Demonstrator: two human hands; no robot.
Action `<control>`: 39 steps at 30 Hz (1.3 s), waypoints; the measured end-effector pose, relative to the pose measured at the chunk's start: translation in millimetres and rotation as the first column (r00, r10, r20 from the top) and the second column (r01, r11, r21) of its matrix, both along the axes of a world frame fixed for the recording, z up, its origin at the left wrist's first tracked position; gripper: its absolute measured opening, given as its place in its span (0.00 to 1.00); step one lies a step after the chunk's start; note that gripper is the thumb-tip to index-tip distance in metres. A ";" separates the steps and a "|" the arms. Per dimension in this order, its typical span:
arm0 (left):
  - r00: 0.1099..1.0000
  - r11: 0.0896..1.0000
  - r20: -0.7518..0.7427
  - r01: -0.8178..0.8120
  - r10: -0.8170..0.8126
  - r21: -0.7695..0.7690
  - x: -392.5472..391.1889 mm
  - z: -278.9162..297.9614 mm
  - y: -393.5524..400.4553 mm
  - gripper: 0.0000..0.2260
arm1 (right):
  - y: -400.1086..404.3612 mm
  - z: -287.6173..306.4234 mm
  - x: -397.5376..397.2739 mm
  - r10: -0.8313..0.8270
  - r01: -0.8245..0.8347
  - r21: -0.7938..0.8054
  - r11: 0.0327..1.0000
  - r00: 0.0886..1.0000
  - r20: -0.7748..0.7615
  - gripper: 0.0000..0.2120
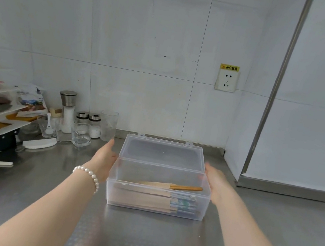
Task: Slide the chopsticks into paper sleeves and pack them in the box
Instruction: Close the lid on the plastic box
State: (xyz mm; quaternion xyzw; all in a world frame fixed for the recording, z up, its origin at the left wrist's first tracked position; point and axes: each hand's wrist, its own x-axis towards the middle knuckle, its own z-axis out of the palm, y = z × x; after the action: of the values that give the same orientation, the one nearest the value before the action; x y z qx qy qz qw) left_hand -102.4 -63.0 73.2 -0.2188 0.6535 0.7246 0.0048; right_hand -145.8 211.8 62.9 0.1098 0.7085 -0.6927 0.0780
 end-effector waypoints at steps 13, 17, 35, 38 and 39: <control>0.989 0.991 -0.125 0.087 -0.074 0.105 -4.2 -9.1 -2.4 0.31 | 8.8 -11.2 -12.7 0.024 -0.013 -0.231 0.973 0.999 0.044 0.29; 0.988 0.996 -0.152 0.007 0.006 0.086 -12.5 -15.9 -9.2 0.31 | 10.3 -17.0 -22.7 0.023 -0.008 -0.319 0.948 0.999 0.042 0.28; 0.886 0.885 0.272 0.430 -0.376 -0.176 26.5 15.8 -21.4 0.34 | 47.3 -2.4 14.2 0.398 -0.414 0.006 0.910 0.879 0.261 0.25; 0.921 0.925 0.236 0.350 -0.311 -0.146 31.4 8.1 -10.6 0.35 | 37.4 -5.7 19.8 0.363 -0.387 0.058 0.920 0.899 0.246 0.23; 0.933 0.940 0.215 0.317 -0.287 -0.122 33.7 6.4 -7.3 0.36 | 33.8 -5.4 20.9 0.352 -0.379 0.080 0.922 0.906 0.236 0.22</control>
State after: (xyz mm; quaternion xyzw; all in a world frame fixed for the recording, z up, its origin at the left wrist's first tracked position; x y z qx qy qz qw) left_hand -68.7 -70.3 79.6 -0.1849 0.7300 0.6374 0.1632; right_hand -124.9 245.6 57.5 0.0547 0.7452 -0.6044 0.2764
